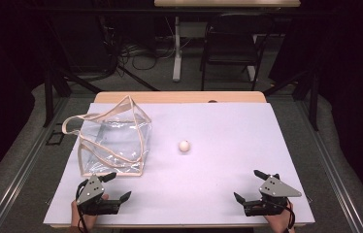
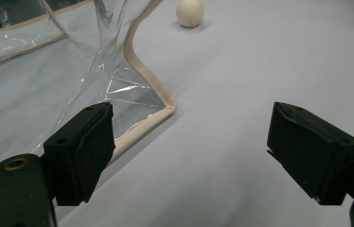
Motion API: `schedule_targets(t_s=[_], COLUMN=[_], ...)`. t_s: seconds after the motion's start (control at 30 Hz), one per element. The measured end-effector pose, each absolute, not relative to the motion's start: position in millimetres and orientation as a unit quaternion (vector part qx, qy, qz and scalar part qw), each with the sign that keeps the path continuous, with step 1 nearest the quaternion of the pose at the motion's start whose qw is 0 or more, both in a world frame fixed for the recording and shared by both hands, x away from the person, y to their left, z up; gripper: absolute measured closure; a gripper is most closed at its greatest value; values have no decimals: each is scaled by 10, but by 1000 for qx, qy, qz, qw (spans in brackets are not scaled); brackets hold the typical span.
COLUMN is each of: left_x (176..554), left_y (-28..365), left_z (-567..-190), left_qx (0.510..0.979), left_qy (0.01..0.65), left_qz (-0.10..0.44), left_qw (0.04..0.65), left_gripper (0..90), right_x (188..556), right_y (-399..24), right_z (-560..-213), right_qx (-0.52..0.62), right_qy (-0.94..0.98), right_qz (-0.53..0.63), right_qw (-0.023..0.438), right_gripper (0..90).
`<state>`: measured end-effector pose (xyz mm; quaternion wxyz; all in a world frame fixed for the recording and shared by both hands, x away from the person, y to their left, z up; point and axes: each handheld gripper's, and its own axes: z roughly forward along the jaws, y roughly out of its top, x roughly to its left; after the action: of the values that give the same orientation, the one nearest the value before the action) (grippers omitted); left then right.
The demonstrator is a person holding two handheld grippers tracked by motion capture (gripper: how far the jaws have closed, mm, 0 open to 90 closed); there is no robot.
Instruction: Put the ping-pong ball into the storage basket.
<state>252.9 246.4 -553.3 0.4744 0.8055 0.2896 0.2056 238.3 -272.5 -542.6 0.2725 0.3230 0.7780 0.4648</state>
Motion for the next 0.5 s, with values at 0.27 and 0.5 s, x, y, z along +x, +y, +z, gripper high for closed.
schedule_targets(t_s=[0.27, 0.5], left_x=[2527, 2513], left_y=[2450, 2472], left_z=[-5540, -5547], left_qx=[808, 807], left_qy=[288, 292], left_qz=[204, 205], left_qw=[472, 470], left_gripper=[160, 160], right_x=[2399, 2431], right_y=[-2715, -2657], right_z=[-5436, -5439], right_qx=[321, 319], right_qy=[782, 787], right_qz=[460, 455], right_qw=[272, 270], right_gripper=[1, 1])
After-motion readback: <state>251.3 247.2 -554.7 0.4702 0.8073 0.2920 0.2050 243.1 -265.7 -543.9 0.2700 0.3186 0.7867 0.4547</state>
